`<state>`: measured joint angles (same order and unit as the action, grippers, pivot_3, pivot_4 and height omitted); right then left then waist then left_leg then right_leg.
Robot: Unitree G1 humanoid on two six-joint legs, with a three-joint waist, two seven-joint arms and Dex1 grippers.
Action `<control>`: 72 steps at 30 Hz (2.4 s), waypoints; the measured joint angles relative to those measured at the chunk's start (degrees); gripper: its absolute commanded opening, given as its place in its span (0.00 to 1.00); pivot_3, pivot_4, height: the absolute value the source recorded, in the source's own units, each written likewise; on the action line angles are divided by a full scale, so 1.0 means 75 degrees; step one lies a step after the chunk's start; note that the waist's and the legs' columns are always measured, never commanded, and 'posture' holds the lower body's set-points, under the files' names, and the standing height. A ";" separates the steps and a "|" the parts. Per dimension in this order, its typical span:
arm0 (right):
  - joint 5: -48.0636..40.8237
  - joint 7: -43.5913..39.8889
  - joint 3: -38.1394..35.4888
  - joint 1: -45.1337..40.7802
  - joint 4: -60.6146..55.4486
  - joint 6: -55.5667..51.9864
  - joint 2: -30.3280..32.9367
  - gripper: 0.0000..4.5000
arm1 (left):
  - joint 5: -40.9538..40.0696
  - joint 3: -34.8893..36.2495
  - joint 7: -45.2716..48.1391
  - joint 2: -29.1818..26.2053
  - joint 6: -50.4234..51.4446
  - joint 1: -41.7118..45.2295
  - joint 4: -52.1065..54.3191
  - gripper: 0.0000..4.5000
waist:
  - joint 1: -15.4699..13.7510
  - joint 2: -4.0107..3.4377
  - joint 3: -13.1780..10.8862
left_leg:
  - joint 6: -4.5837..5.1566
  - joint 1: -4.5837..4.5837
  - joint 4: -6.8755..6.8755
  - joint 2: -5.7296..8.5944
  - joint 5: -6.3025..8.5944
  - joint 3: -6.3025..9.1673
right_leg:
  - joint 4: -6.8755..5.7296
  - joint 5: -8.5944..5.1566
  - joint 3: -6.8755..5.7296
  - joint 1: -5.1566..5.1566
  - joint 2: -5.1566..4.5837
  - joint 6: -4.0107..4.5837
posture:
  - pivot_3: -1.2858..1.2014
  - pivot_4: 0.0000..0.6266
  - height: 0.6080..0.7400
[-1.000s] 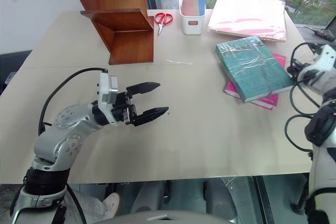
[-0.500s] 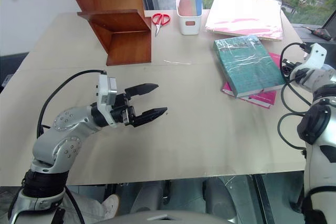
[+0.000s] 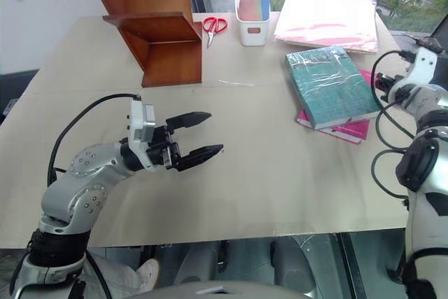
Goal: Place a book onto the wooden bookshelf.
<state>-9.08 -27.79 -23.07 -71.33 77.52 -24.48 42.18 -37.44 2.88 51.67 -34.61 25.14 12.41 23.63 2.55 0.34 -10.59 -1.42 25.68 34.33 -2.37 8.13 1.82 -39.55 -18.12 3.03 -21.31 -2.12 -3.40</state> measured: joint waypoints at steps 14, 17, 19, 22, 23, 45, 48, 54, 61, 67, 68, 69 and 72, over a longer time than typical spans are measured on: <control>0.1381 -0.1565 0.2201 0.0065 -0.0567 0.0981 -0.0955 0.03 | 0.0023 -0.0093 0.0051 0.0049 -0.0001 0.0206 -0.0124 1.00 | -0.0080 0.0001 0.0001 | 0.0000 0.0004 0.0004 0.0002 0.0000 -0.0002 | -0.0021 0.0000 0.0002 -0.0008 -0.0004 0.0000 | 0.52 0.24 1.00; 0.1666 -0.1772 0.2591 0.0160 -0.0746 0.0948 -0.0928 0.03 | 0.0022 -0.0094 0.0049 0.0059 -0.0001 0.0228 -0.0134 1.00 | -0.0064 0.0031 0.0019 | -0.0001 -0.0011 0.0006 0.0000 0.0000 0.0007 | -0.0026 -0.0001 -0.0007 0.0004 -0.0001 0.0001 | 0.52 0.24 1.00; 0.1767 -0.2108 0.2749 0.0274 -0.0914 0.0888 -0.0894 0.03 | 0.0020 -0.0090 0.0043 0.0058 -0.0001 0.0204 -0.0133 1.00 | -0.0064 0.0048 0.0034 | -0.0001 -0.0023 0.0006 0.0000 0.0000 0.0010 | -0.0029 -0.0001 -0.0010 0.0014 -0.0001 0.0001 | 0.52 0.24 1.00; 0.1791 -0.2755 0.2953 0.0453 -0.1145 0.0699 -0.0862 0.03 | 0.0019 -0.0091 0.0010 0.0058 0.0002 0.0111 -0.0133 1.00 | -0.0051 0.0095 0.0062 | -0.0001 -0.0091 -0.0001 -0.0002 0.0002 0.0010 | -0.0015 -0.0003 -0.0010 0.0088 0.0000 0.0004 | 0.52 0.24 1.00; 0.1792 -0.2992 0.3003 0.0540 -0.1250 0.0617 -0.0864 0.03 | 0.0018 -0.0090 -0.0021 0.0059 0.0001 0.0110 -0.0133 1.00 | -0.0050 0.0111 0.0072 | -0.0002 -0.0130 -0.0006 -0.0003 0.0004 0.0009 | -0.0007 -0.0005 -0.0010 0.0128 0.0000 0.0004 | 0.52 0.24 1.00; 0.1077 0.0217 0.1587 -0.0033 -0.0462 0.0126 -0.0621 0.03 | 0.0027 -0.0105 0.0077 0.0092 -0.0065 0.0206 -0.0260 1.00 | -0.0032 0.0099 0.0061 | 0.0009 -0.0065 -0.0061 -0.0011 0.0014 -0.0010 | 0.0087 0.0000 0.0001 0.0073 -0.0002 0.0005 | 0.52 0.24 1.00; 0.1047 0.0504 0.1452 -0.0110 -0.0302 0.0192 -0.0709 0.03 | 0.0030 -0.0105 0.0077 0.0095 -0.0072 0.0217 -0.0264 1.00 | -0.0011 0.0093 0.0057 | 0.0008 -0.0061 -0.0072 -0.0011 0.0015 -0.0019 | 0.0092 0.0000 0.0008 0.0064 -0.0002 0.0005 | 0.52 0.24 1.00; 0.1150 0.0170 0.1532 -0.0174 -0.0291 0.0194 -0.0874 0.03 | 0.0033 -0.0097 0.0064 0.0096 -0.0080 0.0155 -0.0262 1.00 | -0.0010 0.0092 0.0057 | 0.0009 -0.0066 -0.0067 -0.0011 0.0015 -0.0018 | 0.0083 0.0000 0.0007 0.0066 -0.0002 0.0004 | 0.52 0.24 1.00; 0.1186 -0.0372 0.1645 -0.0173 -0.0302 0.0140 -0.0814 0.03 | 0.0031 -0.0094 0.0041 0.0096 -0.0079 0.0088 -0.0248 1.00 | -0.0012 0.0092 0.0057 | 0.0009 -0.0067 -0.0065 -0.0011 0.0015 -0.0017 | 0.0081 0.0000 0.0006 0.0067 -0.0001 0.0004 | 0.52 0.24 1.00; 0.0934 -0.0037 0.1274 -0.0172 -0.0285 0.0114 -0.0276 0.03 | 0.0022 -0.0088 0.0041 0.0086 -0.0075 0.0063 -0.0229 1.00 | -0.0080 0.0063 0.0034 | 0.0009 -0.0062 -0.0065 -0.0009 0.0015 -0.0017 | 0.0087 0.0000 0.0004 0.0067 -0.0003 0.0004 | 0.52 0.24 1.00; 0.0838 0.0226 0.1108 -0.0172 -0.0275 0.0115 -0.0072 0.03 | 0.0021 -0.0086 0.0041 0.0078 -0.0071 0.0057 -0.0225 1.00 | -0.0097 0.0060 0.0031 | 0.0009 -0.0061 -0.0066 -0.0009 0.0015 -0.0017 | 0.0089 0.0000 0.0003 0.0067 -0.0003 0.0004 | 0.52 0.24 1.00; 0.0753 0.0469 0.0950 -0.0172 -0.0261 0.0114 0.0125 0.03 | 0.0020 -0.0084 0.0042 0.0071 -0.0068 0.0051 -0.0224 1.00 | -0.0102 0.0060 0.0031 | 0.0009 -0.0060 -0.0066 -0.0009 0.0015 -0.0017 | 0.0091 0.0000 0.0004 0.0067 -0.0003 0.0004 | 0.52 0.24 1.00; 0.0575 0.0795 0.0655 -0.0161 -0.0205 0.0079 0.0380 0.03 | 0.0015 -0.0084 0.0046 0.0066 -0.0063 0.0050 -0.0223 1.00 | -0.0038 0.0060 0.0031 | 0.0010 -0.0060 -0.0066 -0.0009 0.0016 -0.0019 | 0.0091 0.0000 0.0008 0.0067 -0.0002 0.0004 | 0.52 0.24 1.00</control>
<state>-4.77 -21.83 -18.16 -72.54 75.98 -23.89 45.03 -37.32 2.25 52.02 -34.11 24.66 12.79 21.96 2.27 0.79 -10.36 -1.34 25.22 33.83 -2.44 8.25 1.68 -38.87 -18.13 3.09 -20.81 -2.13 -3.36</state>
